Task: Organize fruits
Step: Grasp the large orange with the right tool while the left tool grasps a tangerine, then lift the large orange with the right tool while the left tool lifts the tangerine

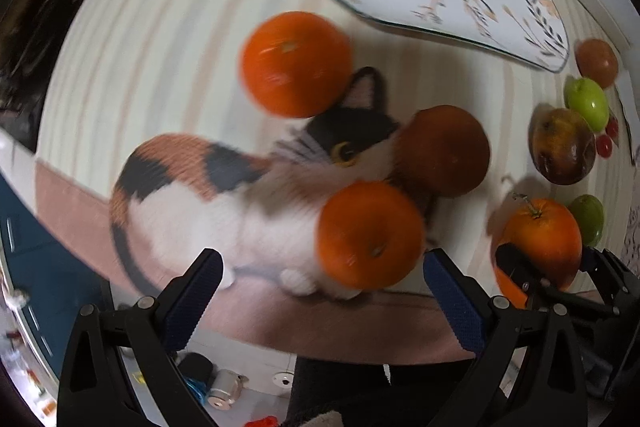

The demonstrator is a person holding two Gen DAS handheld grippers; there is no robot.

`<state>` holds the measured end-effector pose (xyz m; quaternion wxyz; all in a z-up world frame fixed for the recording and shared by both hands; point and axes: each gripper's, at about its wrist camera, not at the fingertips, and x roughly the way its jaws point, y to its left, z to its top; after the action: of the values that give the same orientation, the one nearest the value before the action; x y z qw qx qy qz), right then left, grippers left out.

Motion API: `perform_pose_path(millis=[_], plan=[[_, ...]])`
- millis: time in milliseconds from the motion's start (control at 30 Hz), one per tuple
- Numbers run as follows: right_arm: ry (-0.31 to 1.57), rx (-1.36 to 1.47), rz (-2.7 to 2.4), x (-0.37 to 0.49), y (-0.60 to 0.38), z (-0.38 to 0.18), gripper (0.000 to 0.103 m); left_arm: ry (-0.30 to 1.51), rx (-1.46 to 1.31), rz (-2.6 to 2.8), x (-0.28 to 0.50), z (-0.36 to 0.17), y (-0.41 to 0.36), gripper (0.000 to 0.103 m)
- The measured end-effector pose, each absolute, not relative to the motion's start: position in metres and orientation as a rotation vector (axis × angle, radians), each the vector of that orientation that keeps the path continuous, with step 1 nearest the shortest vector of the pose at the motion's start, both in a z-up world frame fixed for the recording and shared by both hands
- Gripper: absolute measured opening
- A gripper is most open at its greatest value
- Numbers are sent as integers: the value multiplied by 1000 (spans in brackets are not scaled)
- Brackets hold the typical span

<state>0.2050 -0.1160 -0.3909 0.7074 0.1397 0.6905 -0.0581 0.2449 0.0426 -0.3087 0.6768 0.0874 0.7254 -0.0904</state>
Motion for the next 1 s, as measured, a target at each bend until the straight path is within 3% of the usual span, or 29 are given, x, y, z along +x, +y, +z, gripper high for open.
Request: perform_pose_path(millis=[67,333,433,533,1000], plan=[[1526,309,-150,206,-114,-393,83,1622,210,-219,249,-311,38,94],[1535,274,-168,211,-103,-395,83,1647,228,-291,266,-325,28,91],[1537,273,-162,210,-104,-392,83,1652,223,-322,271,-333,26,81],[1536,270,-160,208,-98,-392,83,1666,166,-364,273,-336,25,64],[1550,290,-139,198,-103,-421,82,1629,157,-365,255,-353,19,62]])
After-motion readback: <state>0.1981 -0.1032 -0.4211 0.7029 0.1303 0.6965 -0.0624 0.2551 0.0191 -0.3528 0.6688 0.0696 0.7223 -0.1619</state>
